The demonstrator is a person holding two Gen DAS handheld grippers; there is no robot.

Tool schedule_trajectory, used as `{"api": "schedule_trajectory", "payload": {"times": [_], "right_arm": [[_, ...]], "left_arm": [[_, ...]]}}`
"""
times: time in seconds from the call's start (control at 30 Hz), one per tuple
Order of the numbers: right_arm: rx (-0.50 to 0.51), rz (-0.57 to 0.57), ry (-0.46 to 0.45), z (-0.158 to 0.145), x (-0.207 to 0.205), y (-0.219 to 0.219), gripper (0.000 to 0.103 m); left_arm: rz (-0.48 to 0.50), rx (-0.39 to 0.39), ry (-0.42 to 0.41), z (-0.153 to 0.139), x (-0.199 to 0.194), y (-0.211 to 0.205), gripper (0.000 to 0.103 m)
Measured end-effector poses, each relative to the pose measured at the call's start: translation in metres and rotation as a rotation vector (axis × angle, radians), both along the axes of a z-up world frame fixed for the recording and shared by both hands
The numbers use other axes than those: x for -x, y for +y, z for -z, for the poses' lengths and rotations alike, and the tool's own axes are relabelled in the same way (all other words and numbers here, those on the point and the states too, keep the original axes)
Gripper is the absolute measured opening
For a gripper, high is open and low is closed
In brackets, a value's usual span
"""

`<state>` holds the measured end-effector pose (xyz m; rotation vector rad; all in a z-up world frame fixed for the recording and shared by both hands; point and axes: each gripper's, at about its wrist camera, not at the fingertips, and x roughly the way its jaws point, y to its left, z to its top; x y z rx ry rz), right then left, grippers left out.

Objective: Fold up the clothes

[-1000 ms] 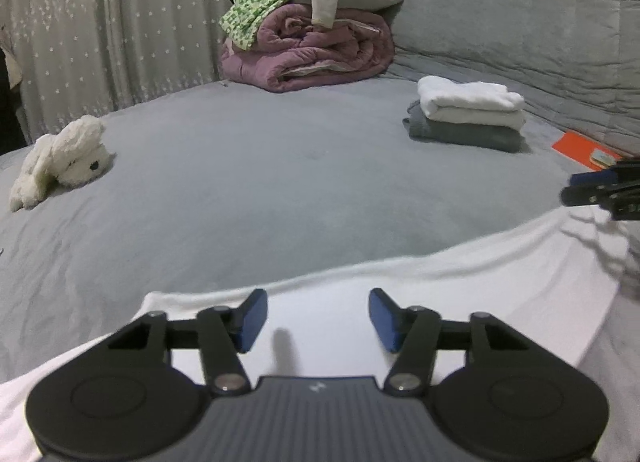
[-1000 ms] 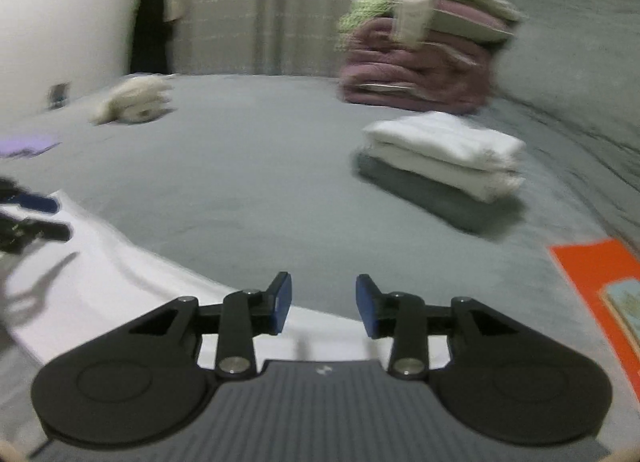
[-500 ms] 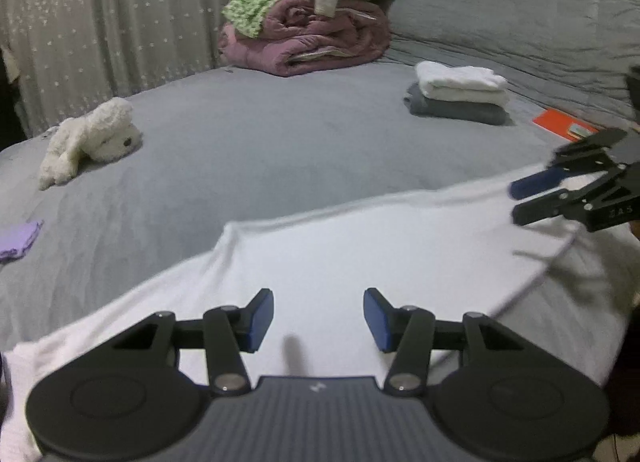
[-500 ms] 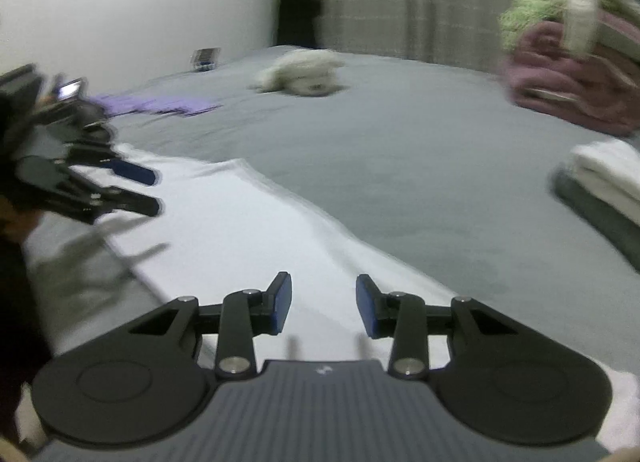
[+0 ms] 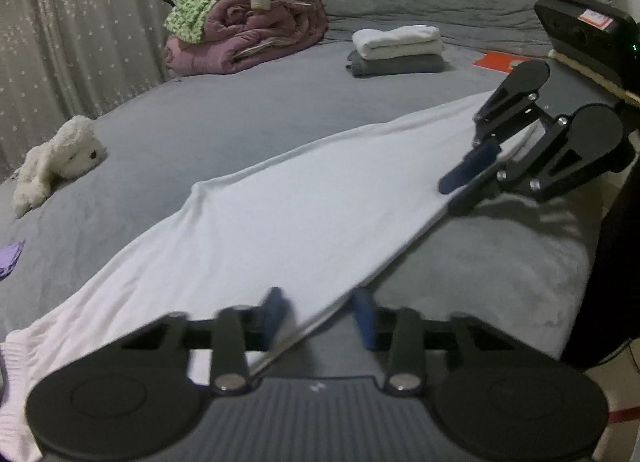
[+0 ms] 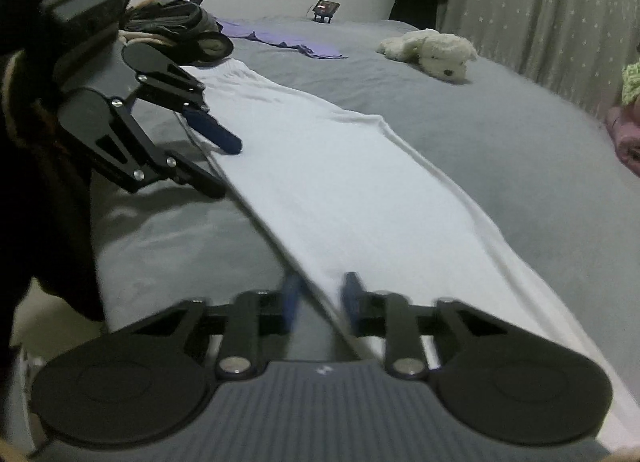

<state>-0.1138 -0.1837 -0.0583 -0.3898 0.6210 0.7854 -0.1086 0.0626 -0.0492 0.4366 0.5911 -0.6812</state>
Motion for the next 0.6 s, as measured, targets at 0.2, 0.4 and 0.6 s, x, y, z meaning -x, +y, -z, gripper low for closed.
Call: {"api": "schedule_trajectory", "payload": {"times": [0.2,0.4,0.6], "right_arm": [[-0.063,-0.009,0.043,-0.011,-0.009,-0.010,0.002],[-0.048,-0.036,0.106,-0.003,-0.011,-0.008,0.011],[-0.165,-0.013,0.137,-0.015,-0.014,-0.019,0.045]], "left_arm": [[-0.009,0.021,0.006,-0.009,-0.001,0.008,0.003],[0.020,0.023,0.103,-0.006,-0.007,0.014,0.008],[-0.019,0.150,0.116,-0.020,-0.017,0.036,0.032]]}}
